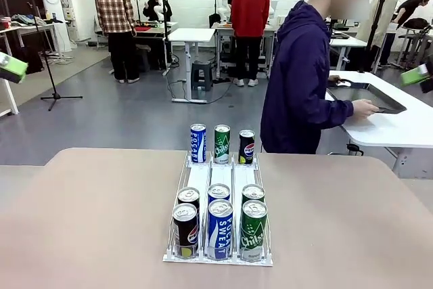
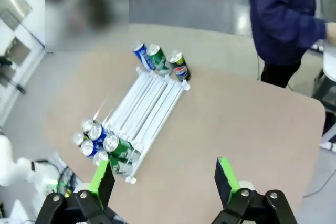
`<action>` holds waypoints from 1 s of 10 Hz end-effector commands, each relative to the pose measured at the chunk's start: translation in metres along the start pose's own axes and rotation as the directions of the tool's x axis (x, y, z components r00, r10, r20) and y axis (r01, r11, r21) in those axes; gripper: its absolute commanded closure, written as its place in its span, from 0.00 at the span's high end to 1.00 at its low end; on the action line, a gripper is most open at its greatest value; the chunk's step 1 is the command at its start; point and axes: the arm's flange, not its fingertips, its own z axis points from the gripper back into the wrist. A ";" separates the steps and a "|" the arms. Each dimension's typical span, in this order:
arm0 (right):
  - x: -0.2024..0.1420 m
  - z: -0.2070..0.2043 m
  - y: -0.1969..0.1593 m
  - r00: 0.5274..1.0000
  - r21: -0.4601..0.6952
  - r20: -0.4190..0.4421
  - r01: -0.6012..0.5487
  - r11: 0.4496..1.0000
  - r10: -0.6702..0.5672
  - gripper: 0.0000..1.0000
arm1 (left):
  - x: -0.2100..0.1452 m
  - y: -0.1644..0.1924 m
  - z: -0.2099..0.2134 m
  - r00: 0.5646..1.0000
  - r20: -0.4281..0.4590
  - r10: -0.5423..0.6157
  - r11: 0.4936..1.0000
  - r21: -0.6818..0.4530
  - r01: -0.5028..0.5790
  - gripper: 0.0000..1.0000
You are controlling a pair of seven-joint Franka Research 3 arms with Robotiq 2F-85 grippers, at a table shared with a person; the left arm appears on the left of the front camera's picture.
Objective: Retrieve and hand over the desired beverage to the person.
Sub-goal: Pick up a can of the same type that the person held from the Automatic Can Dispenser.
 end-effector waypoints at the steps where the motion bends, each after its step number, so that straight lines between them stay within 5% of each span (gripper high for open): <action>1: -0.008 0.006 -0.014 0.999 0.003 0.038 0.031 1.000 -0.031 1.00 | -0.003 0.006 0.002 0.998 0.011 0.055 0.998 0.010 -0.055 1.00; 10: -0.011 0.019 -0.024 0.996 -0.023 0.053 0.071 0.997 -0.070 1.00 | -0.010 0.016 0.013 0.995 0.033 0.099 0.995 0.028 -0.100 1.00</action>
